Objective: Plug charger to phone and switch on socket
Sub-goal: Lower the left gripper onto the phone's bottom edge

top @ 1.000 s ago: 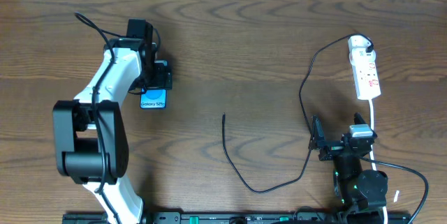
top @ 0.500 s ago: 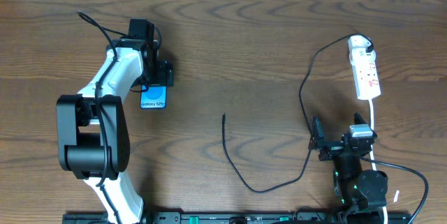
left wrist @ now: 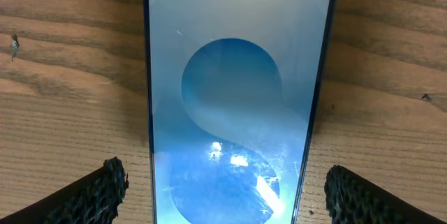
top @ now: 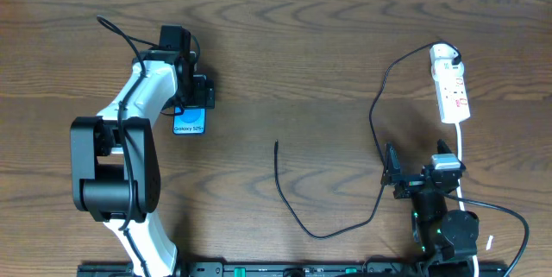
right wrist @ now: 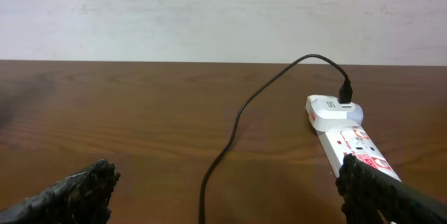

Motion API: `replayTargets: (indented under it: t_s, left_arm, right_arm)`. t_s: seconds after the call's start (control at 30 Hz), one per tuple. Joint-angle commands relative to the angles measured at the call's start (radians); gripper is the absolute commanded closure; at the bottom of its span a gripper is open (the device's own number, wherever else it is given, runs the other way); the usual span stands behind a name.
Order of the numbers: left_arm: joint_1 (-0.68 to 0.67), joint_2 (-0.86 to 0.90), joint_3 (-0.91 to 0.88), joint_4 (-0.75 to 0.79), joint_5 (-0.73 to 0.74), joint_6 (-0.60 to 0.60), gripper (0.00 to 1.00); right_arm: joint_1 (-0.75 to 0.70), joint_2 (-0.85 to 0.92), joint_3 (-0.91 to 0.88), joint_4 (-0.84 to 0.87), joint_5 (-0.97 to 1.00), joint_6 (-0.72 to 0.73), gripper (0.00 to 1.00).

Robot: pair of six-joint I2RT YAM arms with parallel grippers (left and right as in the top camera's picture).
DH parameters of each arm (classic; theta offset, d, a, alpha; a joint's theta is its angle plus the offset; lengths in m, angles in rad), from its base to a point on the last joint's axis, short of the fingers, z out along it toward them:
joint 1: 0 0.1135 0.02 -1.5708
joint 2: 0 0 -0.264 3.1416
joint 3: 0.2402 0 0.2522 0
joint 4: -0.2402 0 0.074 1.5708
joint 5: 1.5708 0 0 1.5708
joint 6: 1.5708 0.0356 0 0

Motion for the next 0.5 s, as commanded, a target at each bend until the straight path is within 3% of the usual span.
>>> replayTargets:
  t_s: [0.0,0.47]
  left_arm:
    - [0.004,0.011,-0.007,0.002,0.004,0.006,0.07]
    - [0.004,0.011,-0.007,0.031,0.005,0.006,0.07]
  right_arm:
    - [0.006,-0.006,-0.002,-0.003,-0.002,0.014,0.01]
    - [0.006,-0.006,-0.002,-0.003,-0.002,0.014,0.01]
